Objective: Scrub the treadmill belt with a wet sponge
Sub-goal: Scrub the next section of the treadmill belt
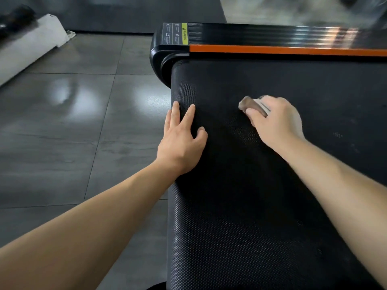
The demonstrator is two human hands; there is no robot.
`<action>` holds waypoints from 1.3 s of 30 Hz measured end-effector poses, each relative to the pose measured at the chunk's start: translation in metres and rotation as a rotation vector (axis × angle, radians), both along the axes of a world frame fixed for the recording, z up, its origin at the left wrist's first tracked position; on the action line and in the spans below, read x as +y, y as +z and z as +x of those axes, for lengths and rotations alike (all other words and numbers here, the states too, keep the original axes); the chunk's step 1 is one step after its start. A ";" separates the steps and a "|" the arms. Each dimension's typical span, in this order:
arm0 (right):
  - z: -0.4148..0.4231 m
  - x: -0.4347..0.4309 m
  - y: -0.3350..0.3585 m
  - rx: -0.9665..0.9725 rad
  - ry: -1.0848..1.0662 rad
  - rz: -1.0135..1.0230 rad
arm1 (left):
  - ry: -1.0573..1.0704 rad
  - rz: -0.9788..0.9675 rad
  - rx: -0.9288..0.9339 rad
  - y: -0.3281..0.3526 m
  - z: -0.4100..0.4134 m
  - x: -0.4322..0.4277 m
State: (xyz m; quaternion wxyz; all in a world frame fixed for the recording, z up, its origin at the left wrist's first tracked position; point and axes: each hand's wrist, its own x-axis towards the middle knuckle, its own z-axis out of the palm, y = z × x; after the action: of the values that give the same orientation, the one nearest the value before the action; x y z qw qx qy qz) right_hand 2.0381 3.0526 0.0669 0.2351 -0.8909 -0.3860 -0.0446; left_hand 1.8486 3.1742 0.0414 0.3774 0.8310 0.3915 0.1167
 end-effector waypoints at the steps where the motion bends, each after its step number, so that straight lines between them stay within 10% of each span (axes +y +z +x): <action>1: -0.006 0.002 -0.002 -0.016 -0.038 0.000 | 0.001 0.000 0.003 0.000 0.000 0.000; 6: -0.073 -0.039 -0.005 -0.017 0.281 0.008 | 0.008 -0.011 -0.008 0.000 0.000 0.001; 12: -0.050 -0.022 -0.002 -0.037 -0.036 0.005 | 0.012 -0.017 -0.002 0.002 0.000 -0.001; 17: -0.090 -0.075 -0.002 -0.067 0.357 -0.085 | 0.010 -0.034 -0.012 0.003 -0.001 -0.001; 21: -0.048 -0.073 0.003 -0.062 0.057 -0.061 | 0.001 -0.015 0.035 0.006 -0.002 -0.006; 26: -0.127 -0.118 0.002 0.011 0.477 -0.054 | -0.005 0.047 0.145 0.012 -0.010 -0.036; 31: -0.076 -0.113 0.000 -0.087 0.126 0.046 | -0.092 0.116 0.138 0.007 -0.050 -0.076; 36: -0.138 -0.151 0.003 0.053 0.604 -0.026 | -0.097 0.116 0.076 -0.001 -0.066 -0.084; 39: -0.096 -0.150 0.006 -0.074 0.446 -0.072 | -0.090 0.121 0.074 0.002 -0.065 -0.086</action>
State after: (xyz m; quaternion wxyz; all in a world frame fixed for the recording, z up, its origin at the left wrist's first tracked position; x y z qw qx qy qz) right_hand 1.9425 2.9022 0.0729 0.1929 -0.7891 -0.5831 -0.0102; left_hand 1.7837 3.0883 0.0433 0.3166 0.8730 0.3595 0.0922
